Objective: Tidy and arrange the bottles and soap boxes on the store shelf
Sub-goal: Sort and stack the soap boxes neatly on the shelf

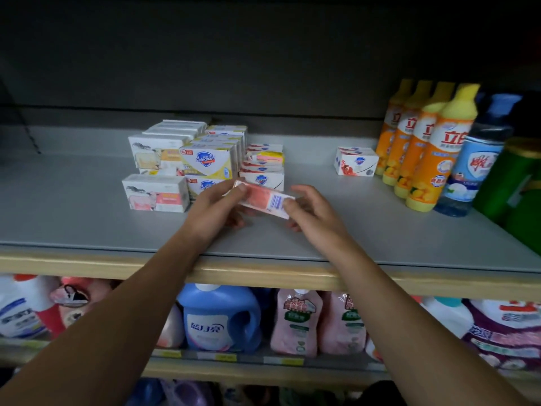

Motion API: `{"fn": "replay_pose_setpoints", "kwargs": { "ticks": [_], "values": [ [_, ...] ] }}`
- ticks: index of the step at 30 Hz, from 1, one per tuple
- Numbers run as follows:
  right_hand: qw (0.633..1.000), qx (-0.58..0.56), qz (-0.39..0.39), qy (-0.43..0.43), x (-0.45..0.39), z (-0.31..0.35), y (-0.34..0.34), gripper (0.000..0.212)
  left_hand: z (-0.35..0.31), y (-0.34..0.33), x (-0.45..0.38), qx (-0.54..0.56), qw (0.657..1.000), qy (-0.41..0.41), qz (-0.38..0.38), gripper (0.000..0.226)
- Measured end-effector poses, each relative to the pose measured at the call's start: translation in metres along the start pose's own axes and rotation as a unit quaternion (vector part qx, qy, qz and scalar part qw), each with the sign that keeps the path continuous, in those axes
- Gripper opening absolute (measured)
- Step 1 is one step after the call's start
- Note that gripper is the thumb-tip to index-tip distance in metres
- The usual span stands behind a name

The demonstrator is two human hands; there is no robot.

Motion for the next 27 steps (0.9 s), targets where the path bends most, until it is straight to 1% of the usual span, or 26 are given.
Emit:
{"fn": "replay_pose_setpoints", "kwargs": {
  "ticks": [1, 3, 4, 6, 8, 10, 12, 14, 15, 16, 18, 19, 20, 22, 24, 27],
  "values": [
    [1.0, -0.004, -0.016, -0.011, 0.0, -0.001, 0.003, 0.013, 0.0, -0.002, 0.001, -0.015, 1.0, -0.003, -0.001, 0.024],
    [0.999, 0.007, -0.038, -0.035, 0.002, -0.002, 0.009, 0.038, 0.002, -0.003, 0.001, -0.065, 0.998, 0.004, -0.02, 0.035],
    [0.998, 0.016, -0.046, -0.043, 0.003, -0.001, 0.011, 0.047, 0.003, -0.003, 0.001, -0.095, 0.995, 0.008, -0.029, 0.037],
    [0.997, 0.03, -0.056, -0.052, 0.004, 0.001, 0.014, 0.053, 0.003, -0.002, 0.001, -0.139, 0.989, 0.014, -0.045, 0.044],
    [0.996, 0.038, -0.058, -0.061, 0.004, 0.001, 0.015, 0.052, 0.002, -0.001, 0.001, -0.152, 0.987, 0.018, -0.055, 0.05],
    [0.996, 0.028, -0.059, -0.06, 0.004, 0.001, 0.016, 0.048, 0.002, -0.002, 0.002, -0.14, 0.989, 0.019, -0.05, 0.047],
    [0.997, -0.006, -0.059, -0.048, 0.004, 0.003, 0.015, 0.036, 0.0, -0.003, 0.002, -0.106, 0.994, 0.009, -0.04, 0.039],
    [0.995, -0.075, -0.051, -0.036, 0.004, 0.003, 0.012, 0.013, 0.0, -0.001, 0.002, -0.072, 0.997, 0.001, -0.041, 0.038],
    [0.993, -0.106, -0.038, -0.027, 0.004, 0.004, 0.009, 0.012, 0.0, 0.001, 0.002, -0.068, 0.997, -0.002, -0.047, 0.037],
    [0.992, -0.12, -0.025, -0.015, 0.004, 0.005, 0.006, 0.024, 0.0, 0.003, 0.001, -0.07, 0.996, -0.002, -0.053, 0.034],
    [0.995, -0.102, -0.009, 0.007, 0.004, 0.007, 0.003, 0.044, 0.002, 0.006, -0.001, -0.053, 0.997, 0.002, -0.053, 0.02],
    [0.996, -0.088, -0.009, 0.017, 0.004, 0.008, 0.003, 0.047, 0.003, 0.006, -0.002, -0.036, 0.999, 0.003, -0.041, 0.012],
    [0.996, -0.079, -0.015, 0.023, 0.003, 0.008, 0.003, 0.047, 0.003, 0.005, -0.002, -0.022, 0.999, 0.0, -0.024, 0.012],
    [0.998, -0.057, -0.033, 0.021, 0.0, 0.001, 0.007, 0.047, 0.001, 0.0, -0.002, -0.013, 1.0, -0.017, 0.014, 0.021],
    [0.999, -0.024, -0.036, 0.013, -0.003, -0.004, 0.009, 0.044, -0.003, -0.006, 0.001, -0.01, 0.998, -0.034, 0.05, 0.03],
    [0.999, 0.011, -0.041, 0.025, -0.003, -0.002, 0.011, 0.045, -0.002, -0.01, 0.002, 0.006, 0.997, -0.025, 0.074, 0.039]
  ]
}}
Point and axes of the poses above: each hand's wrist, its own x-axis away from the middle knuckle, its own y-axis out of the back of the hand, z = x × y, the point moved 10 cm from there along -x, towards the middle knuckle, and after that the axes turned 10 degrees about y, right-handed, at the moved point
